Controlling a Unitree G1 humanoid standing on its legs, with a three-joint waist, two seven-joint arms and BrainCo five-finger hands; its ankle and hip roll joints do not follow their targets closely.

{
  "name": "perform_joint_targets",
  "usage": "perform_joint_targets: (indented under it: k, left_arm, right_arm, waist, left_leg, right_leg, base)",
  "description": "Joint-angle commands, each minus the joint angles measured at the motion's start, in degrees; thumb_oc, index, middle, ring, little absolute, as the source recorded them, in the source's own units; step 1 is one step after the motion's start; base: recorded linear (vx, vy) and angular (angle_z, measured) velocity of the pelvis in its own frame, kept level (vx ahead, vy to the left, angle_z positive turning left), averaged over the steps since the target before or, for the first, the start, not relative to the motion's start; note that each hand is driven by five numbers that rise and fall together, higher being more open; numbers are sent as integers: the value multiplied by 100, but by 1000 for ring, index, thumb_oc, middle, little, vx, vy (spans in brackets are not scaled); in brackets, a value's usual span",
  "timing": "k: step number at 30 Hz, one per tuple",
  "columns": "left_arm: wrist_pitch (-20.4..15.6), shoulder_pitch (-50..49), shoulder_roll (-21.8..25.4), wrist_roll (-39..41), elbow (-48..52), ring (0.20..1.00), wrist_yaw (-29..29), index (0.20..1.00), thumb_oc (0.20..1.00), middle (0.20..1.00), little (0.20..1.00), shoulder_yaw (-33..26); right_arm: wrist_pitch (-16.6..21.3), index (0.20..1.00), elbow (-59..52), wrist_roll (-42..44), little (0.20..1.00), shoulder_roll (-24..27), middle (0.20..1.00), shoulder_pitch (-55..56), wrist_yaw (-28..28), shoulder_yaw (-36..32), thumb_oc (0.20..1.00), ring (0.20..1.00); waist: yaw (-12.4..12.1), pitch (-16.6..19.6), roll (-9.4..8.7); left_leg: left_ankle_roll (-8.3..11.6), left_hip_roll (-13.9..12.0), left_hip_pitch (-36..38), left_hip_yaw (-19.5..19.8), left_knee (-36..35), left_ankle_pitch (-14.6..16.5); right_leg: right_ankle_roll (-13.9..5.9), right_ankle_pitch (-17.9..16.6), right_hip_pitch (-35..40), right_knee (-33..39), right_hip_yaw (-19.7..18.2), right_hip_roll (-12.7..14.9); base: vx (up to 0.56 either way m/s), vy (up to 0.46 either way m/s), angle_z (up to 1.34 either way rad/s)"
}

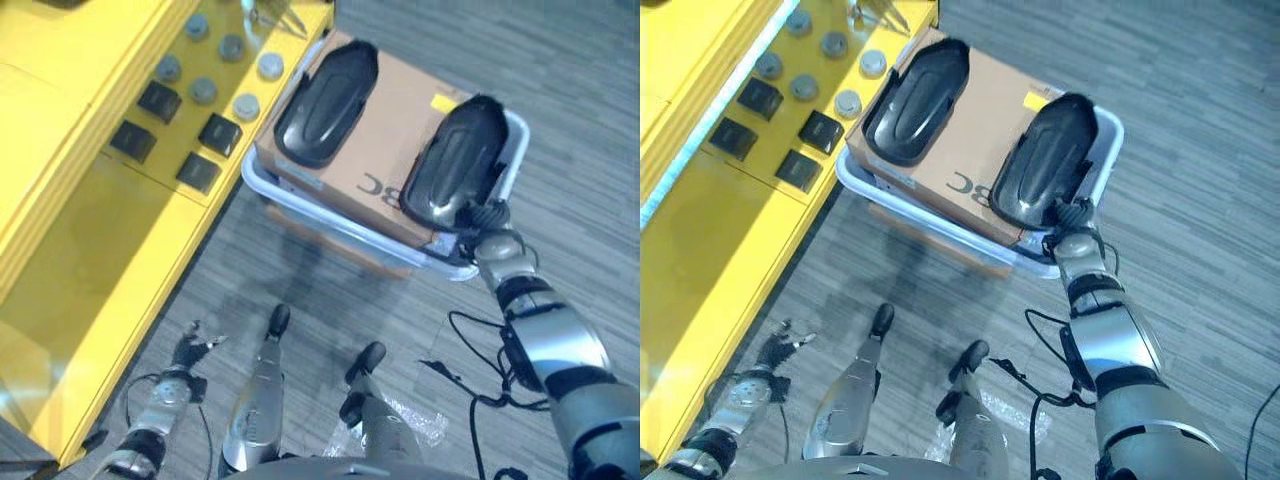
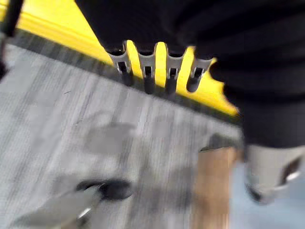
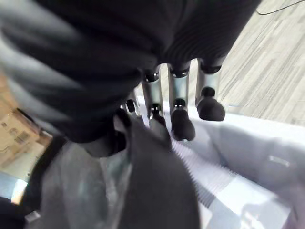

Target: Move parts from the plastic box to the shelf.

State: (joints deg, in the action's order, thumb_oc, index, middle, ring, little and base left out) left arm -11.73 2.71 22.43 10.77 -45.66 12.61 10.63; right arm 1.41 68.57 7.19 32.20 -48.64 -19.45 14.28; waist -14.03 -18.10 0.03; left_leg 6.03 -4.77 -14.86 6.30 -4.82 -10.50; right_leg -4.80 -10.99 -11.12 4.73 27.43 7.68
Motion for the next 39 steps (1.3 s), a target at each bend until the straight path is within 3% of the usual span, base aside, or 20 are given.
perform_joint_targets:
  k: [1, 4, 8, 12, 13, 15, 19, 25, 30, 39]
  left_arm:
    - [-177, -192, 694, 229, 384, 1000, 81, 1000, 1000, 1000, 1000, -223]
    - [-138, -198, 838, 265, 1220, 1000, 66, 1000, 1000, 1000, 1000, -591]
    - [-90, -45, 863, 267, 2148, 1000, -175, 1000, 1000, 1000, 1000, -551]
    - [124, -10, 889, 1117, 3340, 1000, -885, 1000, 1000, 1000, 1000, -268]
    - [125, -10, 890, 1118, 3342, 1000, -885, 1000, 1000, 1000, 1000, -266]
    - [247, 19, 691, 2178, 3952, 1000, -1094, 1000, 1000, 1000, 1000, -129]
    - [377, 179, 495, 3117, 4579, 1000, -1248, 1000, 1000, 1000, 1000, 239]
    - [513, 632, 185, 3717, 4933, 1000, -1164, 1000, 1000, 1000, 1000, 819]
    - [517, 816, -5, 4176, 5004, 1000, -1139, 1000, 1000, 1000, 1000, 1075]
    - [436, 962, 18, 4466, 5220, 1000, -1146, 1000, 1000, 1000, 1000, 1090]
  right_arm:
    - [318, 200, -554, -438, 200, 379, 200, 425, -146, 164, 200, 200]
    - [297, 200, -1980, -905, 200, 694, 200, 1101, -150, -119, 200, 200]
    - [252, 200, -3225, -1657, 200, 1008, 200, 1490, -63, -176, 200, 200]
    - [351, 200, -4767, -2060, 200, 1227, 200, 1742, 108, -432, 200, 200]
    - [348, 200, -4772, -2061, 200, 1227, 200, 1747, 109, -437, 200, 200]
    - [389, 200, -5708, -2475, 200, 1334, 200, 1748, 262, -428, 200, 200]
    - [543, 200, -6508, -2799, 200, 1239, 200, 1710, 358, -287, 200, 200]
    - [762, 200, -7335, -3185, 200, 938, 200, 1517, 425, 148, 200, 200]
    - [838, 200, -7444, -2857, 200, 577, 200, 1360, 627, 550, 200, 200]
    - [1086, 200, -7719, -2611, 200, 685, 200, 1341, 1193, 1242, 200, 200]
  waist:
    - [70, 399, -312]
    - [243, 773, -272]
    - [397, 1106, -142]
    - [546, 1454, 71]
    - [547, 1456, 68]
    - [651, 1567, 175]
    - [773, 1688, 271]
    - [820, 1776, 331]
    - [810, 1775, 342]
    - [752, 1746, 292]
  left_leg:
    - [32, -187, 470, -277, -18, 840]
    - [-6, -196, 927, -385, -18, 953]
    - [-12, -199, 1347, -458, -18, 1072]
    - [-41, -156, 1834, -534, -18, 1173]
    - [-42, -153, 1830, -531, -18, 1171]
    - [-56, -137, 2064, -564, -18, 1227]
    - [-61, -152, 2234, -611, -18, 1260]
    - [-68, -169, 2407, -682, 2, 1306]
    - [-70, -157, 2499, -668, 4, 1324]
    - [-54, -130, 2509, -608, -10, 1310]
  right_leg:
    - [-667, 662, 471, 27, -54, 372]
    - [-649, 750, 865, 27, -97, 406]
    - [-603, 882, 1277, 27, -82, 410]
    - [-573, 983, 1750, 27, -83, 460]
    - [-574, 982, 1748, 27, -80, 464]
    - [-543, 1063, 1978, 27, -114, 459]
    - [-518, 1107, 2122, 27, -140, 454]
    - [-488, 1177, 2268, 27, -194, 431]
    - [-471, 1191, 2385, 27, -197, 431]
    - [-476, 1169, 2461, 27, -94, 452]
  base:
    - [82, -65, -23]
    - [63, -48, -16]
    - [45, -38, -20]
    - [75, 4, -14]
    - [79, -6, -5]
    - [74, -18, -3]
    - [8, -12, -2]
    - [7, -31, -9]
    - [-1, -8, -2]
    - [-4, -6, 2]
